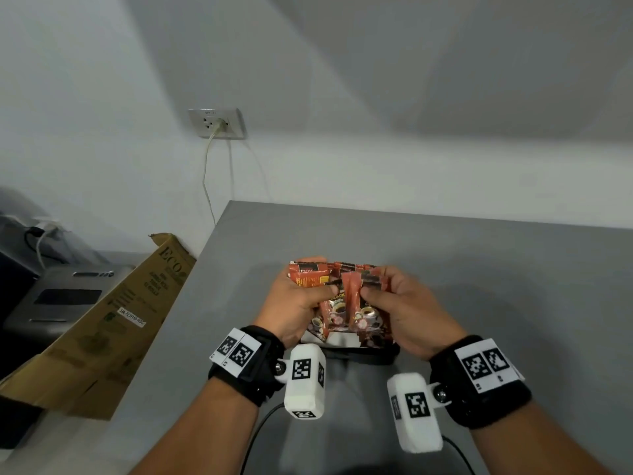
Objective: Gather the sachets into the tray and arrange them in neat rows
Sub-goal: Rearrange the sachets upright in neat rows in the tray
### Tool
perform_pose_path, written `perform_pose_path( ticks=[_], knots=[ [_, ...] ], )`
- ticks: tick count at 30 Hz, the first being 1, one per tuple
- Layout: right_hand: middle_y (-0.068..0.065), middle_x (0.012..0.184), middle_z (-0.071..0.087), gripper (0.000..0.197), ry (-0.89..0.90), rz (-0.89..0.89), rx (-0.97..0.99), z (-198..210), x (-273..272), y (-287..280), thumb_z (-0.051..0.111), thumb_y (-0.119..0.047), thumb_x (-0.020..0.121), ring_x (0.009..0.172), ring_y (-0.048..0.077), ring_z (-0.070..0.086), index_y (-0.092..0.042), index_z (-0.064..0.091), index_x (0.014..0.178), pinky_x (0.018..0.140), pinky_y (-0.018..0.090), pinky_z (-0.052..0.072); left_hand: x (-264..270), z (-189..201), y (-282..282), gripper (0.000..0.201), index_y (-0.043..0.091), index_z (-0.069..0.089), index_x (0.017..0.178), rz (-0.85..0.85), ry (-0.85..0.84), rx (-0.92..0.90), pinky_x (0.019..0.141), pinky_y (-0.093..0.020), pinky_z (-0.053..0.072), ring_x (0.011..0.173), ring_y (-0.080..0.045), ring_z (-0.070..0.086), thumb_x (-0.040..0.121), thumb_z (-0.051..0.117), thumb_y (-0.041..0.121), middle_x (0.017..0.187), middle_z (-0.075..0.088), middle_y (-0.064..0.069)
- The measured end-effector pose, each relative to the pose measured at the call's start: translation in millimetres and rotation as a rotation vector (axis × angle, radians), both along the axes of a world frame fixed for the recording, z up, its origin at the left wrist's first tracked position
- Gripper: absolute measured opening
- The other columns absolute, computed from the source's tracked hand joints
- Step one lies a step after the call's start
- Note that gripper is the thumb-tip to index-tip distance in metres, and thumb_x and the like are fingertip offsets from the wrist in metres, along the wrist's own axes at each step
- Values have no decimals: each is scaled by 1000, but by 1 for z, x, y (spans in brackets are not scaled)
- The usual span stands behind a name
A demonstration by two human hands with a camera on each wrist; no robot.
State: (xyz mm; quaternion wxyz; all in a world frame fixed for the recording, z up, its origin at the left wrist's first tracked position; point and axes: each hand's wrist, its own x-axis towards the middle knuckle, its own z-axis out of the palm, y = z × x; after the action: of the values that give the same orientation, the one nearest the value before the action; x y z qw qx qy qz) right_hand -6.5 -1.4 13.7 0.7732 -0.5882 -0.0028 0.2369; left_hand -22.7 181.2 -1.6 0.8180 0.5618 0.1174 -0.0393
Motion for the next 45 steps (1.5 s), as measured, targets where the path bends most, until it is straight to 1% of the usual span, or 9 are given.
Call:
perform_pose_path(
  ticks=[4, 8, 15, 21, 26, 28, 33, 39, 45],
  knots=[
    [6, 106, 73, 27, -92, 18, -185, -3, -6, 11, 58, 3, 95, 93, 15, 72, -14, 57, 116, 81, 31, 57, -1, 5, -8, 17, -6, 66, 105, 19, 61, -44, 80, -47, 58, 89, -36, 70, 91, 62, 2, 99, 72, -24],
    [18, 116, 70, 29, 3, -117, -50, -11, -2, 8, 57, 3, 97, 100, 27, 71, -7, 53, 124, 84, 42, 58, -1, 0, -1, 29, 2, 64, 110, 25, 176, -189, 63, -40, 60, 76, -29, 70, 97, 38, 7, 92, 73, -18],
    [18, 103, 74, 22, 23, -78, 25, 0, -2, 10, 59, 6, 94, 91, 29, 73, -1, 59, 114, 77, 40, 58, -9, -3, -11, 28, 13, 63, 110, -2, 24, -42, 57, -34, 58, 74, -22, 71, 92, 59, -8, 92, 73, -11],
    [2, 89, 69, 15, -471, -219, -486, 7, -6, 4, 62, -7, 97, 74, 18, 71, -21, 56, 101, 65, 29, 58, -5, -7, -5, 47, 12, 63, 118, 61, 190, -189, 66, -36, 56, 79, -22, 63, 83, 75, 42, 97, 68, -14],
    [-11, 107, 63, 24, -840, 223, -734, -7, -21, 7, 69, -8, 88, 106, 7, 53, -28, 59, 96, 89, 27, 44, -2, -8, -6, 27, 5, 60, 109, 156, 106, -78, 64, -36, 55, 74, -23, 66, 85, 65, -6, 91, 65, -16],
    [-13, 112, 61, 23, -776, 252, -692, -2, -21, 4, 69, -8, 87, 111, 4, 55, -27, 59, 97, 96, 27, 45, 1, -9, -1, 35, 5, 59, 110, 205, 78, 13, 68, -39, 56, 77, -27, 69, 82, 61, -16, 89, 69, -15],
    [0, 102, 73, 20, -192, 88, -348, 13, -9, 6, 63, -8, 95, 88, 8, 72, -23, 60, 108, 81, 25, 57, -3, 4, -3, 36, 13, 66, 97, 34, -35, 165, 81, -46, 58, 85, -29, 70, 81, 63, -19, 93, 71, -17],
    [14, 104, 66, 23, 12, -136, -150, 4, -1, 11, 58, 1, 96, 76, 17, 71, -11, 50, 113, 65, 33, 57, -4, 5, -6, 38, -7, 56, 122, 71, 126, -180, 66, -40, 58, 80, -32, 67, 87, 45, 1, 102, 65, -28],
    [27, 114, 69, 26, 176, -141, 110, 5, 3, 4, 56, 3, 95, 95, 36, 69, 2, 55, 121, 90, 51, 56, -7, 1, -6, 22, -2, 59, 114, 37, 62, -67, 77, -48, 61, 87, -32, 72, 93, 56, -7, 101, 71, -21]
  ],
)
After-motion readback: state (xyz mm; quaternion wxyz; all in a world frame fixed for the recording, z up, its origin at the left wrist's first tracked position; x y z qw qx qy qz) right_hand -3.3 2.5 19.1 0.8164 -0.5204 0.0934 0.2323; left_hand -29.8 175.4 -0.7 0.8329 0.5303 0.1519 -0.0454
